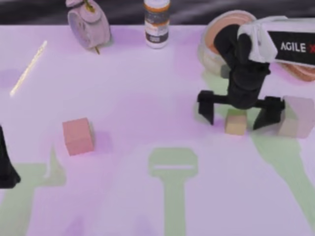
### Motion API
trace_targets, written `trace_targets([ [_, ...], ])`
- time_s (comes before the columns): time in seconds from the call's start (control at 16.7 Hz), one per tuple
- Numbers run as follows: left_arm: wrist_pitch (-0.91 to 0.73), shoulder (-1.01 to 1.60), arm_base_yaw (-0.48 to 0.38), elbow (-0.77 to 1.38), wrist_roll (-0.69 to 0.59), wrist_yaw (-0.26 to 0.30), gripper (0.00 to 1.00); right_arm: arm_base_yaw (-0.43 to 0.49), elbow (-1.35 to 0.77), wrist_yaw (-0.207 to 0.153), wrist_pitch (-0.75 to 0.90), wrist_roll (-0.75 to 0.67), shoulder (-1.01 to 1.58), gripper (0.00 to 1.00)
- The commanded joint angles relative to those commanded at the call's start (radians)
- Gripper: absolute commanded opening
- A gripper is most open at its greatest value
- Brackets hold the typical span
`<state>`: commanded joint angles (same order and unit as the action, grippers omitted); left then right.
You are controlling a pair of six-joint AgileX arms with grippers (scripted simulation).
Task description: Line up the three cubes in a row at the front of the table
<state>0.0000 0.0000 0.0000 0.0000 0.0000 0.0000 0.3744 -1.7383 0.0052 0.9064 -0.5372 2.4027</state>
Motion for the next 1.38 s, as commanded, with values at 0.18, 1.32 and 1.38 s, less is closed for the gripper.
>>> trace_targets([
  [0.18,0.0,0.0,0.0,0.0,0.0,0.0,1.0,0.0,0.0,0.0,0.0,0.0,0.0,0.62],
  [1.32,0.0,0.0,0.0,0.0,0.0,0.0,1.0,-0.003,-0.021,0.014,0.032,0.008,-0.039,0.0],
  [1.38,0.0,0.0,0.0,0.0,0.0,0.0,1.0,-0.002,-0.037,0.014,0.056,0.007,-0.046,0.0],
])
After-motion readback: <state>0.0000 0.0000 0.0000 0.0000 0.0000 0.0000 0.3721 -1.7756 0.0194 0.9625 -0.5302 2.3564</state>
